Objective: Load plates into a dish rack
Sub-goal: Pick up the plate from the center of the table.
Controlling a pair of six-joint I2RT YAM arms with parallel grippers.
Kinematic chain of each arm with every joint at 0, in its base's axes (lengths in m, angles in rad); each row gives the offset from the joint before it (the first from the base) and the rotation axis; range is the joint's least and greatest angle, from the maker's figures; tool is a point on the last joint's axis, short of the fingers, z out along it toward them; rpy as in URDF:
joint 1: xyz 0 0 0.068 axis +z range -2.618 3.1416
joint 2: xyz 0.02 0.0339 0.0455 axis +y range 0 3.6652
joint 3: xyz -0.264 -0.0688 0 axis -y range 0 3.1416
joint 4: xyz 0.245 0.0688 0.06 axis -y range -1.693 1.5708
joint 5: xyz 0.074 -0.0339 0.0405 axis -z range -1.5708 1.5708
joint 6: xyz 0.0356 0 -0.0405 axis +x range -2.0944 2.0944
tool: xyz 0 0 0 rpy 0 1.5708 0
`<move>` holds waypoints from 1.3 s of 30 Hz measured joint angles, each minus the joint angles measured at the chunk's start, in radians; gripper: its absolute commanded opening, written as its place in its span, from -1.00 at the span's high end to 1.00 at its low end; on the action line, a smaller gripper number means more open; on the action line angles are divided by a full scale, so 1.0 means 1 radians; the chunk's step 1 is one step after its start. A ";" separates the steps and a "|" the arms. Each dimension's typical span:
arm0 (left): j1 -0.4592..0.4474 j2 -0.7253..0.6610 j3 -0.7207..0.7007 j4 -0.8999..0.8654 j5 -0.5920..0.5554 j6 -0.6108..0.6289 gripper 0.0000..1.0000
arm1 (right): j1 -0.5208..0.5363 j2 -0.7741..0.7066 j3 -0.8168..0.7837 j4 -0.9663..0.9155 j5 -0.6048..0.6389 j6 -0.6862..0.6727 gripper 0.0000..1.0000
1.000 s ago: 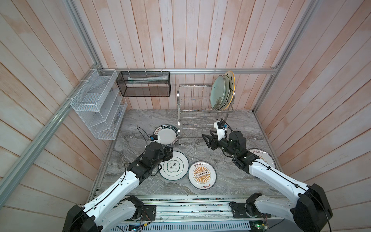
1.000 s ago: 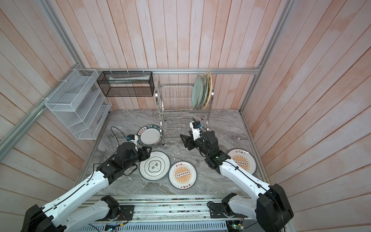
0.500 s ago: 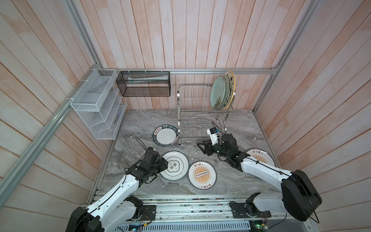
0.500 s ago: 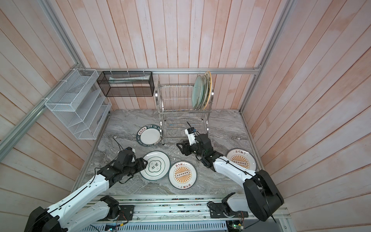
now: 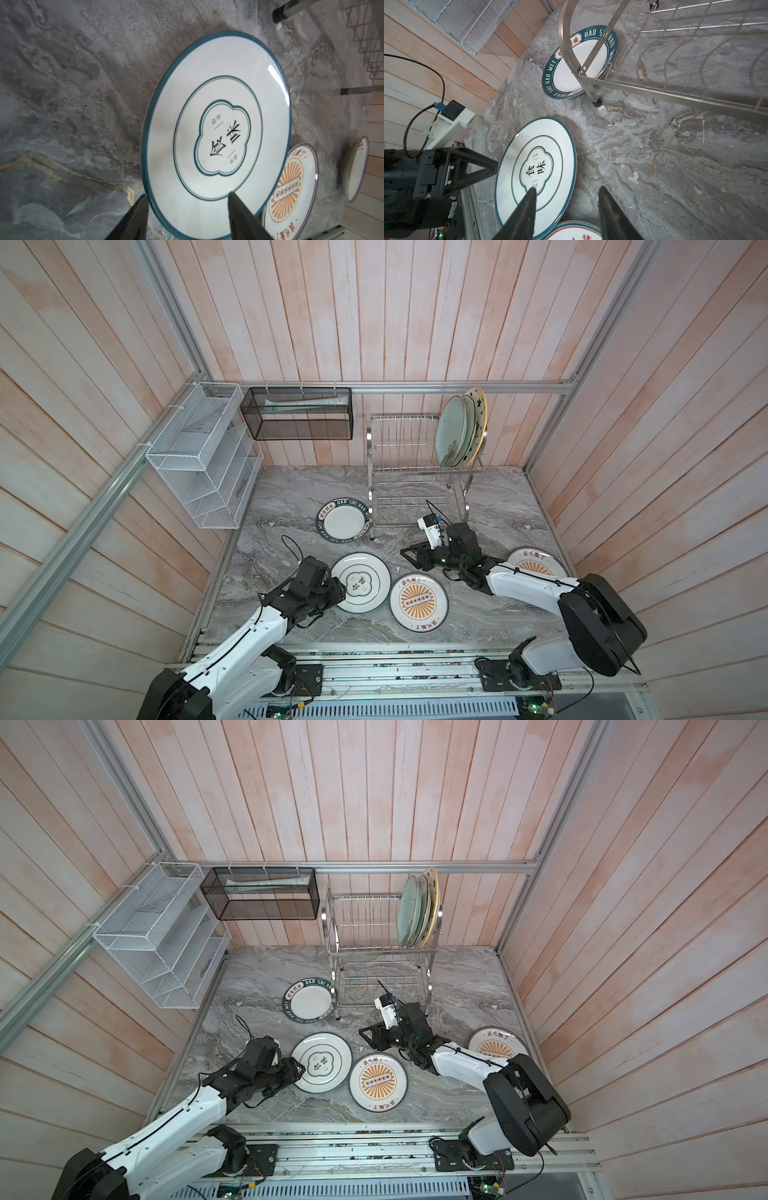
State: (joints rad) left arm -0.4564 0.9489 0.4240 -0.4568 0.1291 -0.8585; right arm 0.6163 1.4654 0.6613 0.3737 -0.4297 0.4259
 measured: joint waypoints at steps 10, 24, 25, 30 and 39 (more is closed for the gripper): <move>0.004 0.000 -0.016 0.015 0.015 -0.019 -0.16 | 0.067 0.119 0.061 -0.002 -0.054 0.030 0.11; 0.005 0.004 -0.041 0.049 0.024 -0.025 -0.08 | 0.100 0.256 0.187 -0.106 -0.061 0.047 0.21; 0.005 0.004 -0.041 0.050 0.024 -0.026 -0.07 | 0.100 0.263 0.194 -0.114 -0.060 0.047 0.21; 0.005 0.003 -0.043 0.054 0.024 -0.026 -0.07 | 0.100 0.307 0.228 -0.158 -0.054 0.045 0.22; 0.005 0.002 -0.048 0.061 0.024 -0.026 -0.07 | 0.100 0.365 0.275 -0.219 -0.061 0.045 0.22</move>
State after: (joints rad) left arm -0.4515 0.9508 0.3759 -0.3954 0.1532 -0.8848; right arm 0.7166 1.8309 0.9360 0.1543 -0.4904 0.4713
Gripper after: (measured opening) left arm 0.536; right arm 0.389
